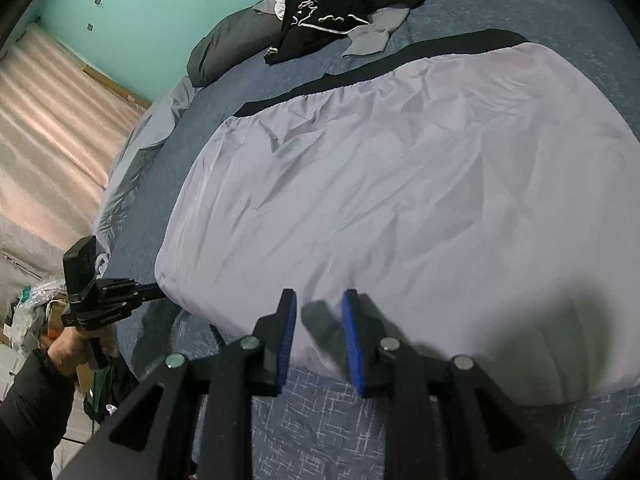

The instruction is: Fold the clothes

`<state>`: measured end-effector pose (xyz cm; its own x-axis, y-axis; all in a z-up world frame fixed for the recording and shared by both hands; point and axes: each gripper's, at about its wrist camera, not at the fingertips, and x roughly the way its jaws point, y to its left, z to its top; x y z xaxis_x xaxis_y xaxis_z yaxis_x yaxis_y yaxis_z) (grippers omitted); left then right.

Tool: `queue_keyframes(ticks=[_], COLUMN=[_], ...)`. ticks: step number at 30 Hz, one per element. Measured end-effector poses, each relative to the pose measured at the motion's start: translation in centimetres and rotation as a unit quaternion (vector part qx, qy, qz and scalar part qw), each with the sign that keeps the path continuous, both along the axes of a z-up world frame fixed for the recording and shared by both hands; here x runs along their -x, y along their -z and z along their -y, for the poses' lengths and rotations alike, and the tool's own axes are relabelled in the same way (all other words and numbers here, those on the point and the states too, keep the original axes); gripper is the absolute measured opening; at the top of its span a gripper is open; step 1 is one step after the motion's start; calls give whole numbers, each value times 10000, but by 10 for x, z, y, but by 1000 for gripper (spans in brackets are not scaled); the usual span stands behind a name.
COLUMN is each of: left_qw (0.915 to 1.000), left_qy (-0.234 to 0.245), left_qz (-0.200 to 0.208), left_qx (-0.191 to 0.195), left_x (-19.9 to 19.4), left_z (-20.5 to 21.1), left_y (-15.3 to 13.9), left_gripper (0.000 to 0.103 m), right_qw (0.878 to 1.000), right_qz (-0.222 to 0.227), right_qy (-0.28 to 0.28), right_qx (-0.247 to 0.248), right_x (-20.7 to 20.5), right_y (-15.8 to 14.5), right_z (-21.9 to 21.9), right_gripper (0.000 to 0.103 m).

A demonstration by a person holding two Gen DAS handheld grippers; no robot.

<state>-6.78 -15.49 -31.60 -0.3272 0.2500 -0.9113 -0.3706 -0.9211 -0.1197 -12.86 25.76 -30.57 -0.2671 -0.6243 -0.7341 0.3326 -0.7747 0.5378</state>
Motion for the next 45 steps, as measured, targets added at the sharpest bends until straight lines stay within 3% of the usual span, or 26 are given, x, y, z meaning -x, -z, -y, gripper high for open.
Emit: queue_keyframes(ticks=[4,8,12,16,19,24,30,33,40,45], left_qw=[9987,9994,9984,9977,9953,9884,9868,9846,9770,9693], left_qy=[235,88,-236,-646,-916,-1350,-1241,-1251,-1394,-1685], left_qz=[-60,32,49,-136,-318,-358,-493,-546,-611,-799], left_qx=[438,344,518,157,-6,-591,-915,-1093,-1496,-1605], left_x=[-1,-1,-4,-8,-5,12,19,19,21,21], left_z=[-8,-7,5,21,15,-2,-45,-60,-81,-75], left_y=[-1,2,5,-10,-22,-31,-39,-41,-32,-25], left_gripper=[1,1,1,1,2,6,14,22,26,27], right_qw=[10000,10000,10000,10000,10000,9996,9984,9979,9922,9869], right_qz=[7,38,39,51,20,-121,-337,-219,-35,-222], right_qy=[-39,-28,-40,-31,-67,-164,-148,-35,39,7], right_qx=[7,6,-8,-37,-50,-191,-436,-605,-1246,-1601], right_x=[1,1,1,2,0,-3,-1,3,8,6], right_y=[1,3,1,1,-2,-9,-15,-2,33,41], right_z=[0,-1,-2,-4,1,15,32,38,55,64], right_gripper=[23,23,23,23,23,25,25,22,17,14])
